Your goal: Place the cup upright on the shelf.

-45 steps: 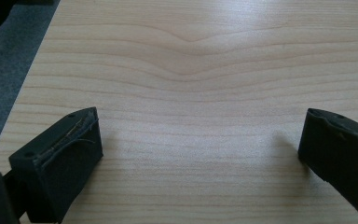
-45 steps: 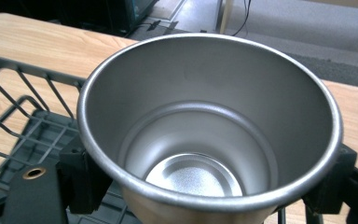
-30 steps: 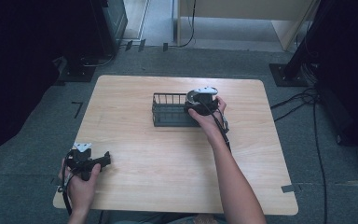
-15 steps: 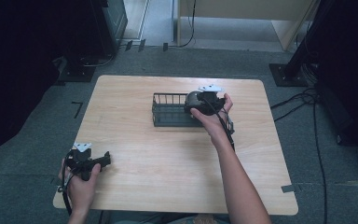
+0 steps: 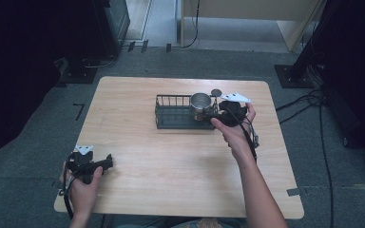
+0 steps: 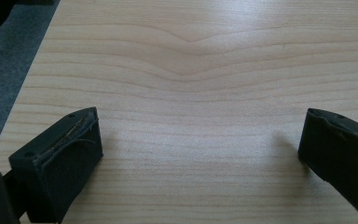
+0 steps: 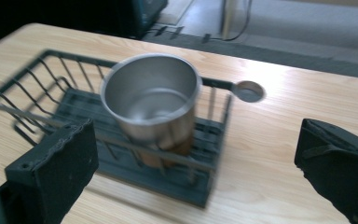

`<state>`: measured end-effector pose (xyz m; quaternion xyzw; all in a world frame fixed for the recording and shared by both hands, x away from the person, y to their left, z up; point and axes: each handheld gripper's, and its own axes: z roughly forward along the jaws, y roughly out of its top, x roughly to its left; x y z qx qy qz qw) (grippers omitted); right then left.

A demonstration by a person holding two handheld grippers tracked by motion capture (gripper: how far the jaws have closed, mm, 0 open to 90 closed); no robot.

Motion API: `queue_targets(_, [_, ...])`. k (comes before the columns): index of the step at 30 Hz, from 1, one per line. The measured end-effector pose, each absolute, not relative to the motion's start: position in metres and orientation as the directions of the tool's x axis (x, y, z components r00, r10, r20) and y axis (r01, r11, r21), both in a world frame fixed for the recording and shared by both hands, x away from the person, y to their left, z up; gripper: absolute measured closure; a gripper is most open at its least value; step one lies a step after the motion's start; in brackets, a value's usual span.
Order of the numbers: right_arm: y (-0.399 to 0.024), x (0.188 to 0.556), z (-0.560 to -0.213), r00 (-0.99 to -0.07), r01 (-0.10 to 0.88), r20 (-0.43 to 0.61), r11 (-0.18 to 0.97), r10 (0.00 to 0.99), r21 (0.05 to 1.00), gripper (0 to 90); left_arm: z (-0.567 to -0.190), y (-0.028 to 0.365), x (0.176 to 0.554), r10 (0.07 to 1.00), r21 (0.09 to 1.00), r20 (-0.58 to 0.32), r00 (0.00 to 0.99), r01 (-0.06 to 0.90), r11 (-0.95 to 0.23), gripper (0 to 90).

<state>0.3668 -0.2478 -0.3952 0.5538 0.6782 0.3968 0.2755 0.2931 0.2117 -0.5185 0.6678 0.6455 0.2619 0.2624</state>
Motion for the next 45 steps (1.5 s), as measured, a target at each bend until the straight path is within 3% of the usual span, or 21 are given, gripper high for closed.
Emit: queue_targets(45, [-0.357,0.237,-0.445,-0.099,0.56,0.105,-0.032,0.99,0.828,0.0,-0.518,0.212,0.293,0.999,0.688,0.012,0.031,0.725,-0.031,0.0])
